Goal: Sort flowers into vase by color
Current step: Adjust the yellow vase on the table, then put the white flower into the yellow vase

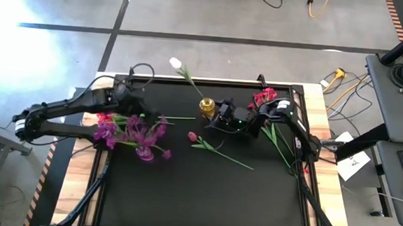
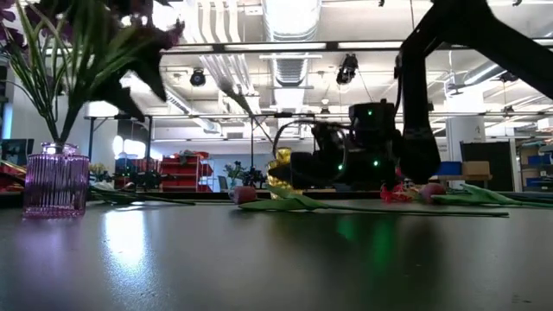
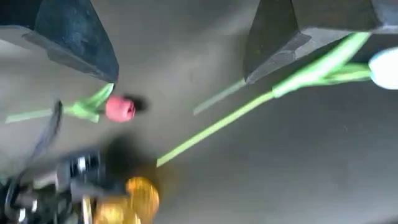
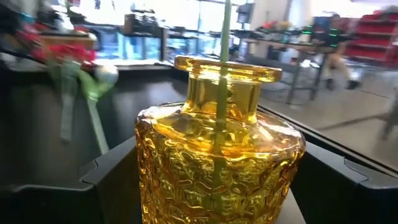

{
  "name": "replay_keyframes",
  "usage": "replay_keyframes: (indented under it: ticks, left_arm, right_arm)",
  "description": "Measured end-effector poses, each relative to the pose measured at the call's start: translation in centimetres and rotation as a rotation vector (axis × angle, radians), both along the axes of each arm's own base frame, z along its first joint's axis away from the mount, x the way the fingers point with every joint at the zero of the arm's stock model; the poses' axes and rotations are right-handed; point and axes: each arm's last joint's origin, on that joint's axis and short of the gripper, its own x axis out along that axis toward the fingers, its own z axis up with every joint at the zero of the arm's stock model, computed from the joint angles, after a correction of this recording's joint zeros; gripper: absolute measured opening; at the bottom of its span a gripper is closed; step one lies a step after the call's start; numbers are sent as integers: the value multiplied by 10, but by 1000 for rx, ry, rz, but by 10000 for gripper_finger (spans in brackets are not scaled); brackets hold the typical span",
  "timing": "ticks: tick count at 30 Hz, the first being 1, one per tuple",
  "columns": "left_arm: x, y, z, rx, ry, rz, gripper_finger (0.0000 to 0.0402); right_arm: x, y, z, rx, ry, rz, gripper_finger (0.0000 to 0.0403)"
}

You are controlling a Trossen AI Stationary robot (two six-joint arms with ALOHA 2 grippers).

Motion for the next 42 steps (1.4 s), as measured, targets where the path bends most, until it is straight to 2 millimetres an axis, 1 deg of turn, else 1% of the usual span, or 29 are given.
replay_keyframes:
  ticks: [3, 6, 9, 12, 14, 18, 21, 24, 26, 30, 34, 37, 42]
  left_arm:
    - [-4, -3, -17, -41, 33, -39, 325]
    - [-8, -6, -27, -63, 44, -78, 325]
    - [-11, -7, -31, -47, 56, -106, 325]
    - [-13, -8, -31, -19, 70, -147, 325]
    - [-16, -8, -32, 2, 115, -177, 325]
    - [-18, -4, -21, 100, 217, -244, 325]
    - [-19, 3, -17, 117, 266, -278, 325]
    - [-24, 14, -19, 105, 298, -287, 325]
    - [-27, 23, -23, 85, 315, -253, 325]
    - [-32, 41, -30, 41, 355, -138, 325]
    - [-34, 54, -39, -25, 405, 65, 325]
    - [-32, 58, -50, -110, 407, 239, 325]
    - [-25, 62, -74, -197, 303, 498, 325]
  right_arm:
    - [5, -1, -4, -3, 10, -4, 330]
    - [12, -1, -6, 15, 31, 4, 356]
    - [17, 1, -13, 54, 116, 14, 371]
    - [22, 4, -9, 33, 136, 24, 376]
    - [24, 7, -7, 40, 168, 37, 377]
    - [26, 11, 8, 68, 246, 51, 379]
    - [24, 12, 18, 109, 326, 51, 380]
    - [21, 13, 33, 124, 390, 52, 380]
    - [19, 14, 45, 132, 424, 52, 380]
    - [10, 16, 62, 159, 514, 54, 381]
    - [3, 19, 78, 187, 560, 51, 381]
    - [-4, 22, 89, 219, 582, 44, 381]
    - [-17, 26, 115, 251, 598, 28, 381]
